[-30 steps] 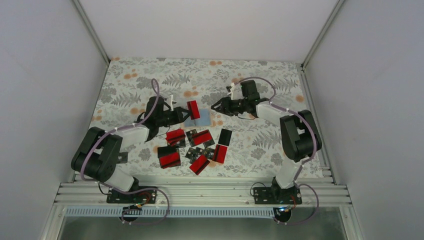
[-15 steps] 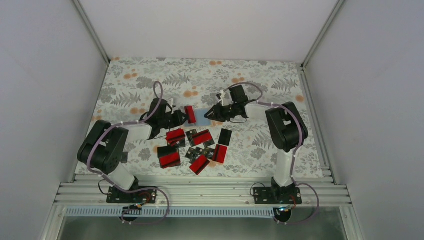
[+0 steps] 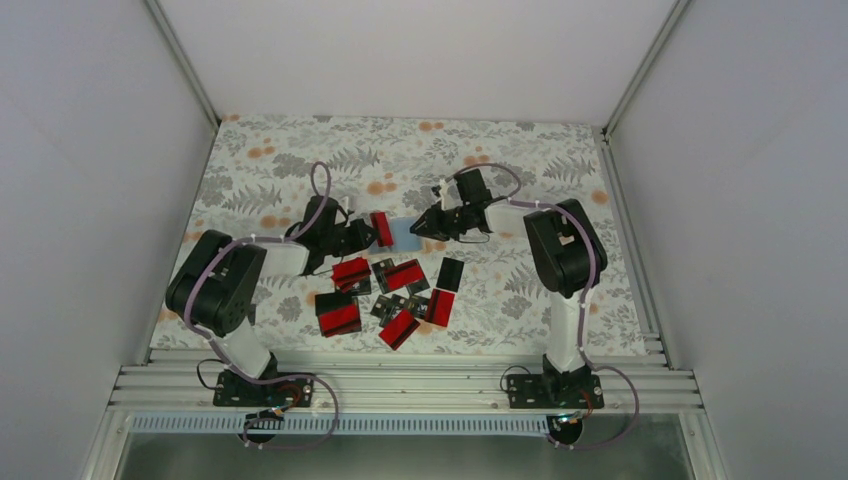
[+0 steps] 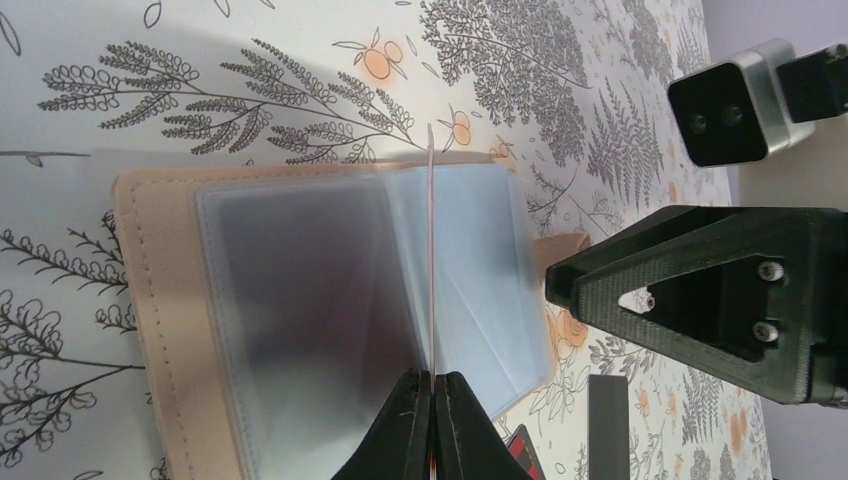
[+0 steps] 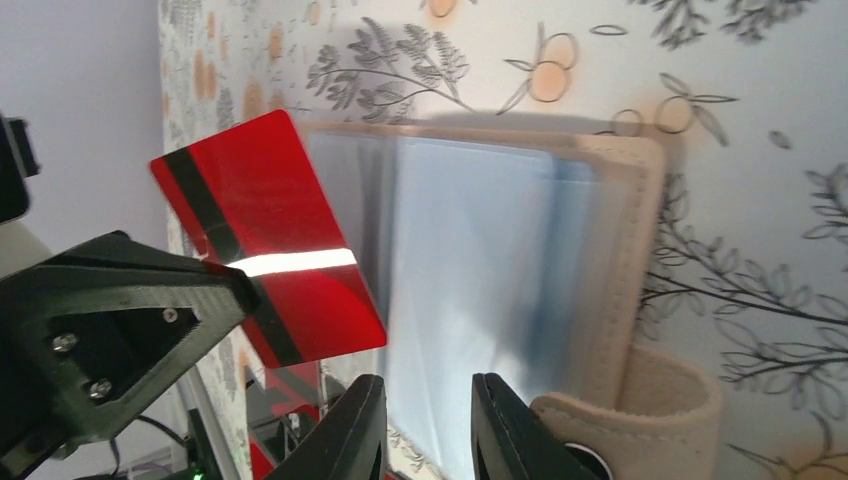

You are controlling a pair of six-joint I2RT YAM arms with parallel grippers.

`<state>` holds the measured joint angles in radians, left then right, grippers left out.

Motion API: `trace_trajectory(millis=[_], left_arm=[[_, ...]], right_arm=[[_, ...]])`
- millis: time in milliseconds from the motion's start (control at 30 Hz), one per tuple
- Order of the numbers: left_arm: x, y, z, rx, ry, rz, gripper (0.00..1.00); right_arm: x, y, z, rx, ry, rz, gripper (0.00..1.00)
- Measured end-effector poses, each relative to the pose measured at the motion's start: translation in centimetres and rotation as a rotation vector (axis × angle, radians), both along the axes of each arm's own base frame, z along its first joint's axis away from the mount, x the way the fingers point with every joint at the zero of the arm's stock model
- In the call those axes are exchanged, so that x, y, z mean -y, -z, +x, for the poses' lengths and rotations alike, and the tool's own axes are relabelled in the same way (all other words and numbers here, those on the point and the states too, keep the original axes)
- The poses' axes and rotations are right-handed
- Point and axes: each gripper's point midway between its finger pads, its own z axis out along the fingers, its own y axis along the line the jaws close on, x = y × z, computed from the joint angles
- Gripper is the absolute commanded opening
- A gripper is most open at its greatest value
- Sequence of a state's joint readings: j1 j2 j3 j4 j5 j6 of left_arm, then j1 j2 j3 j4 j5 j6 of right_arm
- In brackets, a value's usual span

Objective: Put the credit cards into the card holder

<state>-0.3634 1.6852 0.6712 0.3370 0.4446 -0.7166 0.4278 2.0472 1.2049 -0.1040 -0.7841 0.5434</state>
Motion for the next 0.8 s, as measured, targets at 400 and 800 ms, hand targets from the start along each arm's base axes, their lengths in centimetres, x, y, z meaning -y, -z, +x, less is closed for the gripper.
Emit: trace_trajectory(millis=[400, 800], left_arm=[[0.4, -0.4, 0.5, 0.022, 0.009, -0.017, 0.02], [0.7, 0.5, 0.6, 0.001, 0.02, -0.025, 0.02]], right_arm=[[1.3, 2.1, -0.2, -0.007, 0.042, -0.07, 0.16], [1.5, 2.3, -0.2, -0.007, 0.046, -0.072, 0.11]])
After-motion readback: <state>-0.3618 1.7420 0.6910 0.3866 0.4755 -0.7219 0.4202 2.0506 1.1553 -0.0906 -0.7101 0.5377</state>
